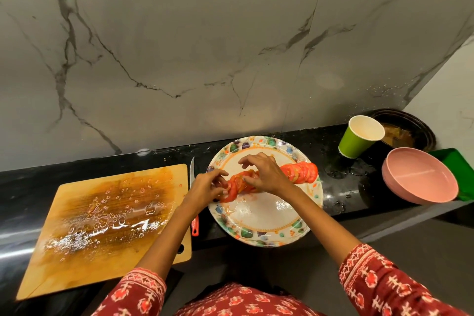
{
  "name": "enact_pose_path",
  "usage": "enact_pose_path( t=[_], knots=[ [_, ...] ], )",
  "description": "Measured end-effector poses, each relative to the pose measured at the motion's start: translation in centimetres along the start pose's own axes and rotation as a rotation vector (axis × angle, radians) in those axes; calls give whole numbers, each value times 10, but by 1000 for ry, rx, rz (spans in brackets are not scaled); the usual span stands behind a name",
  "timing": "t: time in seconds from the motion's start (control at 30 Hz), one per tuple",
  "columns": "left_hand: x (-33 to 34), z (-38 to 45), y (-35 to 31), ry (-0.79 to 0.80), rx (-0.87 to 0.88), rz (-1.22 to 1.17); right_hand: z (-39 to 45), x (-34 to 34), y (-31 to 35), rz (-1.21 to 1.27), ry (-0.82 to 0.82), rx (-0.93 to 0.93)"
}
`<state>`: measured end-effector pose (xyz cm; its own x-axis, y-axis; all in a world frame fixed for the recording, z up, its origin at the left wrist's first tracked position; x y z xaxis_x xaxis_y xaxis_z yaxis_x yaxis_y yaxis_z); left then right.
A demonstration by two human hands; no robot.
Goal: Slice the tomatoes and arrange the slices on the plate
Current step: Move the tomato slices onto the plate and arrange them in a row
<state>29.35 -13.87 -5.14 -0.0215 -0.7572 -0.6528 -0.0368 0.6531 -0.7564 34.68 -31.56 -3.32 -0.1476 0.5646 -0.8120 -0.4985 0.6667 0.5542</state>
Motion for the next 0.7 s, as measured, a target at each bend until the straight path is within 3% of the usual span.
enact_pose_path(
  t=[0.1, 0.23, 0.43, 0.7],
  knots=[
    [-3, 1, 8, -86, 18, 105, -2, -2, -1, -2, -5, 0],
    [-4, 2, 19, -19, -31, 250, -5, 1, 1, -4, 7, 5],
    [4, -2, 10, 9, -2, 167, -7, 18, 15, -201, 102, -108],
    [-6, -6, 15, -114, 23, 127, -12, 31, 17, -349, 128, -212]
  ],
)
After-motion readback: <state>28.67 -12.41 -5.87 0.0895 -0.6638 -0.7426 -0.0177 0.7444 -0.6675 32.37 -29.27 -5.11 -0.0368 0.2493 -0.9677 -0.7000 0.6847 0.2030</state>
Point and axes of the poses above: each hand's wrist, its own z-axis towards the middle knuckle, its own x-axis out of the palm, y = z × x, the point moved 3 cm from there along z, towards the middle knuckle, and after that the axes turned 8 degrees about -y, right-handed, at the moved point
